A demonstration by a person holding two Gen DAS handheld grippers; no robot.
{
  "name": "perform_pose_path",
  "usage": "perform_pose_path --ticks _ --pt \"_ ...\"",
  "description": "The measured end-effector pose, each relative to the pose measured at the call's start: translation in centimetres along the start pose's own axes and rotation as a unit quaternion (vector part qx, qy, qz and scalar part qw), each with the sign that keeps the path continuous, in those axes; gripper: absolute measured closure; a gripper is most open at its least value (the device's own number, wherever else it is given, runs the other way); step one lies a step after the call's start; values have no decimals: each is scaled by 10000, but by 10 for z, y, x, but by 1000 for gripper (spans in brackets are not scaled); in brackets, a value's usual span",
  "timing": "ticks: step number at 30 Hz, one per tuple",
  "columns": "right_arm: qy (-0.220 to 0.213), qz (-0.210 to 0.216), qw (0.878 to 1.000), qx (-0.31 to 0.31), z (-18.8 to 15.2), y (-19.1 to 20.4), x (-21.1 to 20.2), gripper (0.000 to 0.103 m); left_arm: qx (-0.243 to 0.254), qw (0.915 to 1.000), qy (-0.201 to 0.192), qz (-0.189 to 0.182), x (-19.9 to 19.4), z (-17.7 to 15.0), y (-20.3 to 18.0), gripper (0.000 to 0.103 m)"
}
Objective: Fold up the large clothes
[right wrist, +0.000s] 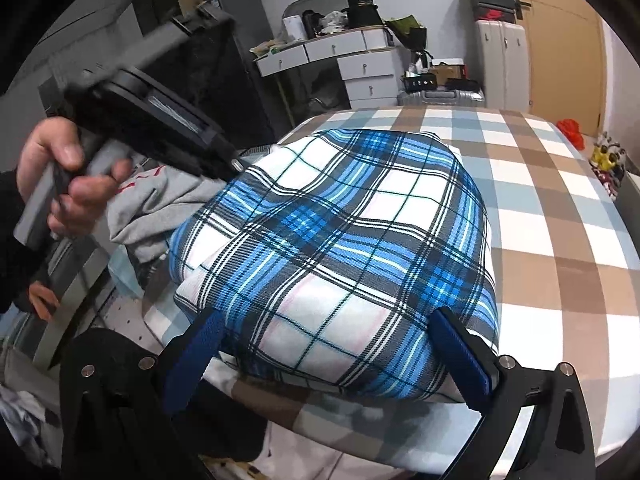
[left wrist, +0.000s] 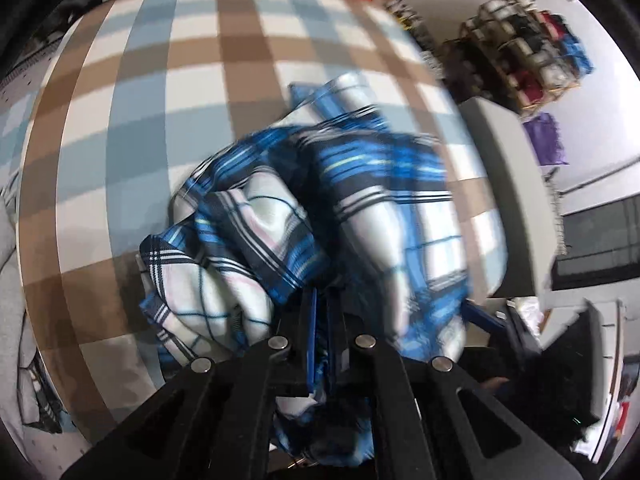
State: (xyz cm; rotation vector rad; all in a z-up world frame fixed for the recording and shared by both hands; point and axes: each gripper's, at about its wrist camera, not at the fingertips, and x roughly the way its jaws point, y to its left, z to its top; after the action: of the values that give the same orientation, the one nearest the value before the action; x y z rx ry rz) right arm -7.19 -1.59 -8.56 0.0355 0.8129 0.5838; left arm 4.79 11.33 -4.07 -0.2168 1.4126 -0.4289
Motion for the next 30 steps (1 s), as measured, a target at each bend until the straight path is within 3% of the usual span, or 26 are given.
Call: perform_pose_path --ticks 3,5,8,12,15,17,18,20,22,23,28,30 --pt "-1 9 10000 5 0 0 -1 0 -337 9992 -13 -228 4 0 6 103" --pt "4 31 10000 18 0 -1 -2 0 -154 9991 -178 -362 -4 0 -1 103" --pt "1 73 10000 51 -1 -2 -3 0 17 9985 -480 -276 -23 3 -6 103" --pt "2 105 9999 115 0 -4 -4 0 -176 9964 -809 -168 -41 12 12 103" --pt "0 102 9999 119 0 -3 -3 0 -424 9936 -837 -628 -42 11 19 103" --pt "2 96 9999 120 0 -3 -3 0 -353 9909 -983 -846 -44 6 11 103" --pt "5 93 9999 119 1 -4 -3 0 -314 9907 -876 -990 -40 5 5 103" --pt "5 82 9999 119 1 -4 -2 0 -304 9913 -566 -1150 -29 7 -4 91" --pt "1 77 9999 109 1 -3 -2 0 -312 9937 -420 -989 -18 9 -9 37" --pt "-1 81 9999 105 0 -3 -2 0 -320 9945 -409 -907 -13 10 -10 32" --pt "-11 113 9999 126 1 -5 -3 0 -390 9964 -315 -690 6 23 -9 32" --pt "-5 108 9999 118 1 -5 -3 0 -341 9954 -376 -813 7 24 -13 41"
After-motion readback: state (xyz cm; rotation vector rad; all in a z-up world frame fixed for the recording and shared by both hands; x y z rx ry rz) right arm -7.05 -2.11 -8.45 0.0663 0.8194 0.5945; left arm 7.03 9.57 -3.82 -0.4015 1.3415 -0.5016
